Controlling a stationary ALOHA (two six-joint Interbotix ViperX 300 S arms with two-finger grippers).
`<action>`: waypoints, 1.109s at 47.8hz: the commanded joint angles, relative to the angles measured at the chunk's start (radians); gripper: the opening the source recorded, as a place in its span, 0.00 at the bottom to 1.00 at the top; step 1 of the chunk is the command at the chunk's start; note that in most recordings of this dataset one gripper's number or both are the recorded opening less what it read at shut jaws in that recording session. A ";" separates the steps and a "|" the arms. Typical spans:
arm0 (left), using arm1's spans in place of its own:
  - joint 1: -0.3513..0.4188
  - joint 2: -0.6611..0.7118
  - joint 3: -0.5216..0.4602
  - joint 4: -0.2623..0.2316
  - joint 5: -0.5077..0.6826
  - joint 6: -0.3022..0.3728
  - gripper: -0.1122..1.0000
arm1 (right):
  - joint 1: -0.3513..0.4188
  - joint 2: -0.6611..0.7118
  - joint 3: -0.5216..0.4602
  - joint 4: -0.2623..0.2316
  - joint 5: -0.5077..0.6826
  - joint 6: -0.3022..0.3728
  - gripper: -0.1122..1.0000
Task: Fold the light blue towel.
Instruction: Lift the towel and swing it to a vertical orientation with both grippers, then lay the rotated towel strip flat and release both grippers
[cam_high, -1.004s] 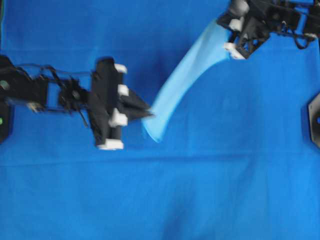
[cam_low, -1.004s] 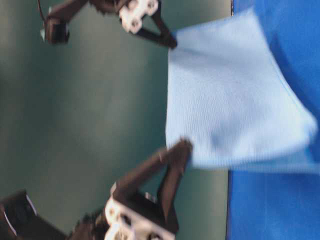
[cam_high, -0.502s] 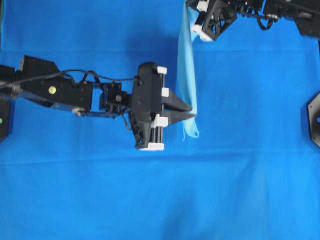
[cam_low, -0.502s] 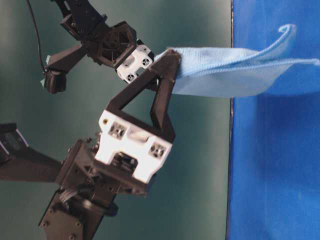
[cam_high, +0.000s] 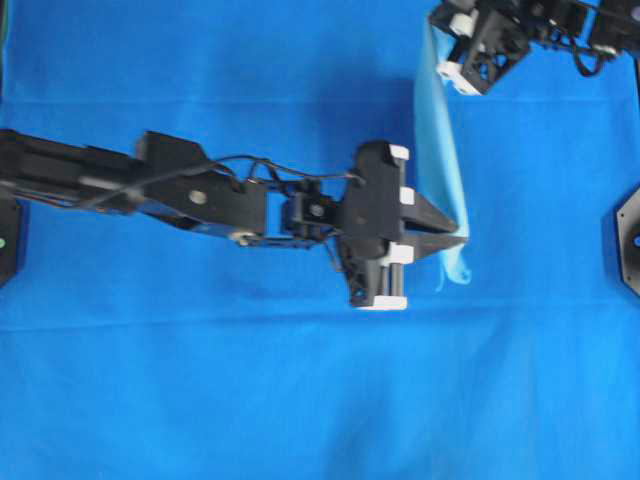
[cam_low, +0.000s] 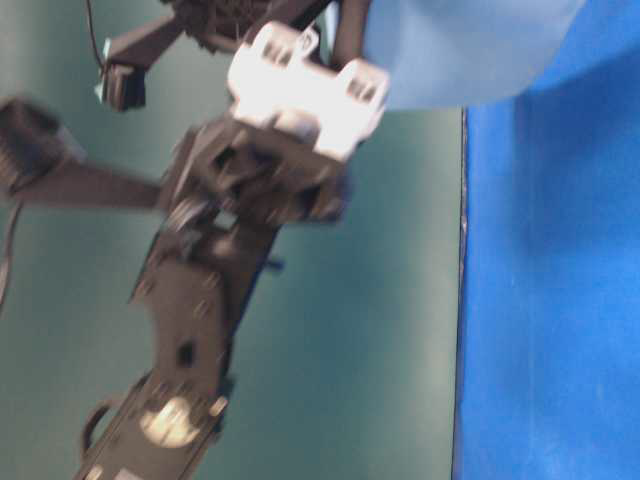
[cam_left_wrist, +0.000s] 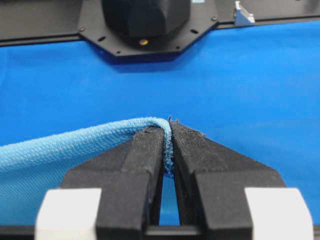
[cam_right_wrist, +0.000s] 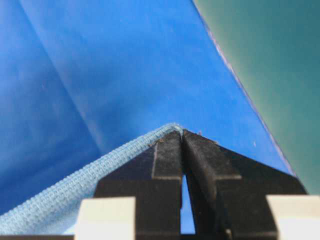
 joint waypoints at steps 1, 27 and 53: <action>-0.043 0.023 -0.063 0.003 -0.017 0.002 0.11 | -0.023 -0.035 0.002 -0.008 -0.003 0.002 0.12; -0.071 -0.066 0.276 -0.008 -0.037 -0.153 0.11 | 0.032 0.311 -0.198 -0.008 -0.149 -0.014 0.12; -0.097 -0.115 0.416 -0.003 -0.046 -0.222 0.11 | 0.043 0.354 -0.250 -0.008 -0.152 -0.029 0.12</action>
